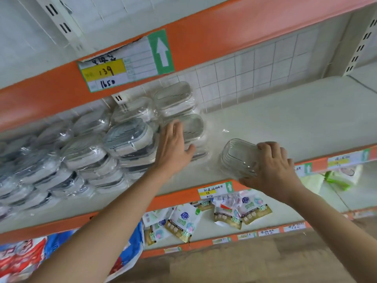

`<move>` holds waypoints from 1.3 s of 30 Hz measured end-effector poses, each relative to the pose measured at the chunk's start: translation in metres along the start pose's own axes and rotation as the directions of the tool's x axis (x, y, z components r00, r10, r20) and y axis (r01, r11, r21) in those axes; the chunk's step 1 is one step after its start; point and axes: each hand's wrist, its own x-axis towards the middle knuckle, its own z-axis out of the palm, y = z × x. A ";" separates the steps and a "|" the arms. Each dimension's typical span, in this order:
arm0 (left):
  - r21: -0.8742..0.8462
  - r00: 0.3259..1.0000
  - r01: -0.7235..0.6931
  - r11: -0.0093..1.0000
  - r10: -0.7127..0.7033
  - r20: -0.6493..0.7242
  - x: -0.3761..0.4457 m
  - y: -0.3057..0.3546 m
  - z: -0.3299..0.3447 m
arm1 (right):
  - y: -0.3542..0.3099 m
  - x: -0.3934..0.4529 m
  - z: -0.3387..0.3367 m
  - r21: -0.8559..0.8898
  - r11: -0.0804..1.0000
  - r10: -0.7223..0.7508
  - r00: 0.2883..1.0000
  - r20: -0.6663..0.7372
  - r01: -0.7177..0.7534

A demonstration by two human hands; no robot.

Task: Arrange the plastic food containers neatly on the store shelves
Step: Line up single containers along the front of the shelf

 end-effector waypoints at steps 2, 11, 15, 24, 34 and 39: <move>0.063 0.990 0.051 0.997 -0.059 0.127 0.014 -0.001 0.005 | 0.009 -0.003 0.005 -0.020 0.999 0.042 0.999 0.023 -0.041; 0.294 0.960 0.114 0.949 -0.181 0.213 0.034 -0.005 0.011 | 0.026 -0.008 0.013 -0.106 0.994 0.031 0.998 0.058 -0.025; 0.247 0.981 0.159 0.956 -0.182 0.073 0.026 0.000 0.011 | 0.023 -0.009 0.013 -0.110 0.993 0.058 0.996 0.060 -0.051; 0.225 0.995 -0.092 0.970 0.082 0.051 -0.033 0.023 -0.002 | 0.000 -0.037 -0.009 -0.111 0.991 0.094 0.978 0.188 -0.073; 0.067 0.979 -0.109 0.992 0.096 0.182 -0.115 0.026 -0.091 | -0.058 -0.105 -0.083 -0.150 0.988 -0.009 0.994 0.111 0.026; -0.080 0.990 -0.108 0.991 0.114 0.080 -0.149 0.015 -0.182 | -0.107 -0.117 -0.157 -0.181 0.973 -0.132 0.988 0.078 0.144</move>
